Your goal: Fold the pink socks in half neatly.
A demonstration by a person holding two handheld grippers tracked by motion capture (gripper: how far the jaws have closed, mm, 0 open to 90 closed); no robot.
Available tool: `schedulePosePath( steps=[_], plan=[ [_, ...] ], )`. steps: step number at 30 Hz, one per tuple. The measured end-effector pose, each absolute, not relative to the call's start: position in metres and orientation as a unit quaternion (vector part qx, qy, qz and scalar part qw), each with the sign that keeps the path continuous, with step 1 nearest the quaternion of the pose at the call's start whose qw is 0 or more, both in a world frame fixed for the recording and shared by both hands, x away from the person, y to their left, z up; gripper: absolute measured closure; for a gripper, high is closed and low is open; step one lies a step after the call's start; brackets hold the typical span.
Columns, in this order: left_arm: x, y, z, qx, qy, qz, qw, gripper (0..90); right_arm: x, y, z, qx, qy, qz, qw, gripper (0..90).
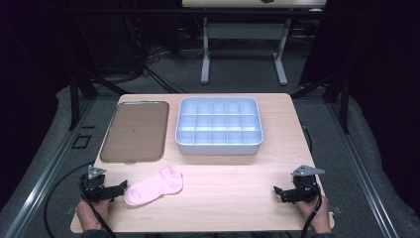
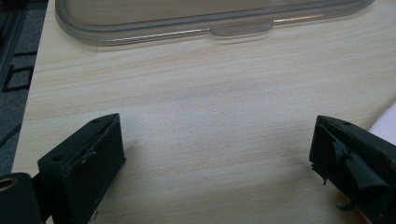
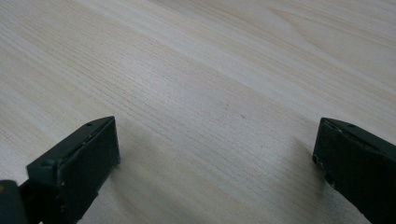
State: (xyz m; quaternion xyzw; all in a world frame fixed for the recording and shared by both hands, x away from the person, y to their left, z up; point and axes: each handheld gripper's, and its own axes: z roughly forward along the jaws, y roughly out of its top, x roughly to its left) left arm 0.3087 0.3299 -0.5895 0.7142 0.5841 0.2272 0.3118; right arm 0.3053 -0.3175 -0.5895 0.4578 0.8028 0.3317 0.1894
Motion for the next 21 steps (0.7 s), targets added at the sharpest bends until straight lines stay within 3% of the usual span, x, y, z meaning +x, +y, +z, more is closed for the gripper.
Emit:
schedulePosePath(
  steps=[10,21],
  plan=[
    [0.300,0.320,-0.540,0.704,0.567,0.253,0.345,1.9,0.305,-0.317,-0.589,0.458,0.803,0.332,0.189,0.0],
    [0.298,0.282,-0.526,0.730,0.528,0.232,0.366,0.4,0.305,-0.318,-0.589,0.458,0.803,0.332,0.189,0.0]
  ],
)
